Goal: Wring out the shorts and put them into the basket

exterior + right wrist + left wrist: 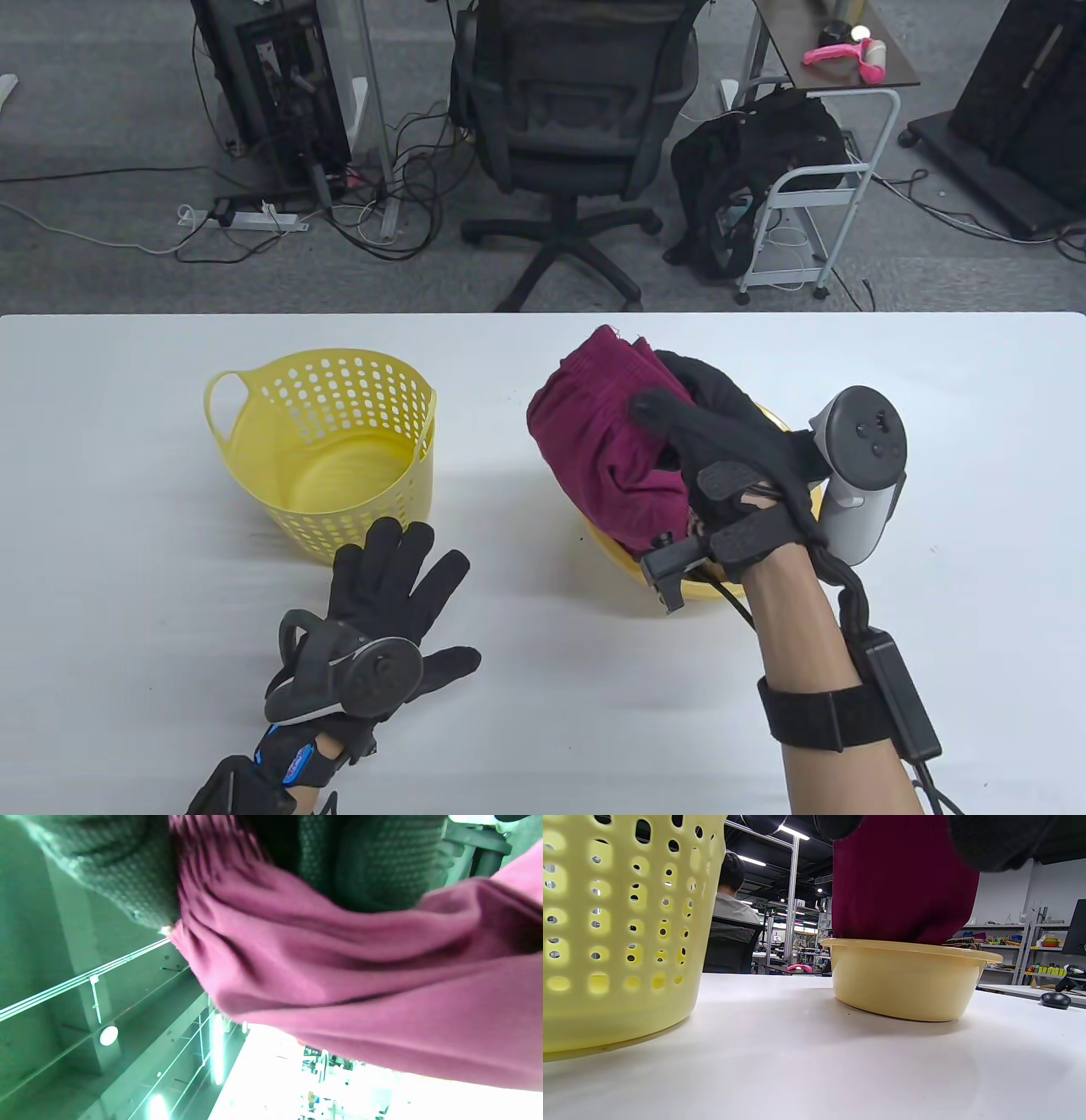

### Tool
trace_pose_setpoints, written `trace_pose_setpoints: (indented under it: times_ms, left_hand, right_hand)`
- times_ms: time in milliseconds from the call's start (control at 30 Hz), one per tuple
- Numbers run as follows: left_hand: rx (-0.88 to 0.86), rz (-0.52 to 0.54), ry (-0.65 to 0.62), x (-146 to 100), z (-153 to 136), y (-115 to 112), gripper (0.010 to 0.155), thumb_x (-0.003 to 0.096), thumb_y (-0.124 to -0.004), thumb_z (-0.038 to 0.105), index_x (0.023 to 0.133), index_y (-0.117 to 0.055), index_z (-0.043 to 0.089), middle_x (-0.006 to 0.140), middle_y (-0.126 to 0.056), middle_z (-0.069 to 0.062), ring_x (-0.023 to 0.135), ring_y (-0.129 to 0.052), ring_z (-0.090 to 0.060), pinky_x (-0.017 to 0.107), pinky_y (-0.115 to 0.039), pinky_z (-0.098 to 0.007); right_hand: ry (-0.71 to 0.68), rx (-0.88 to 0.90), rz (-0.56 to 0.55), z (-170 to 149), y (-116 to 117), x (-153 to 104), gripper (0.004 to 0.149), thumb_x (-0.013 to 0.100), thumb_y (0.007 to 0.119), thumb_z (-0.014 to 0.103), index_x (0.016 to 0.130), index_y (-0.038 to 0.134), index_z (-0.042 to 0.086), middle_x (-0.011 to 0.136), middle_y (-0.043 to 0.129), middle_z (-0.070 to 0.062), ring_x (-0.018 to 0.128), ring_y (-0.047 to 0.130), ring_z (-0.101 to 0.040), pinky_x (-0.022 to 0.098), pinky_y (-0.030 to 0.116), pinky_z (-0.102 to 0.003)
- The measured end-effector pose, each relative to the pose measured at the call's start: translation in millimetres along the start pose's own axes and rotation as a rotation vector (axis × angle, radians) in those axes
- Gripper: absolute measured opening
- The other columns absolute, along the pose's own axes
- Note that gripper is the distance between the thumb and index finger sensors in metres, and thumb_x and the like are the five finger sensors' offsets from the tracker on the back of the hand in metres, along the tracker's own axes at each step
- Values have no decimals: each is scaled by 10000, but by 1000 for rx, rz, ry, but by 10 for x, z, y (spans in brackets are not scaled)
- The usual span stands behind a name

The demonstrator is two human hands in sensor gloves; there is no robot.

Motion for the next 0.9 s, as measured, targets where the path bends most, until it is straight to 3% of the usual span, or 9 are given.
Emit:
trace_pose_setpoints:
  times_ms: [900]
  left_hand:
    - [-5, 2, 14, -2, -35, 25, 943, 472, -725, 701, 1185, -357, 206, 1253, -287, -319, 1105, -296, -671, 658, -346, -835]
  right_hand:
    - [-48, 188, 6, 532, 99, 21, 645, 563, 842, 515, 962, 676, 36, 787, 869, -172, 570, 994, -305, 440, 887, -348]
Point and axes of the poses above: the tracker on the back of each hand, its own z axis roughly to the thumb side, its own x axis roughly from the wrist to the fingertips, y = z × x, the point moved 3 cm from there along x, roughly from the wrist to the fingertips
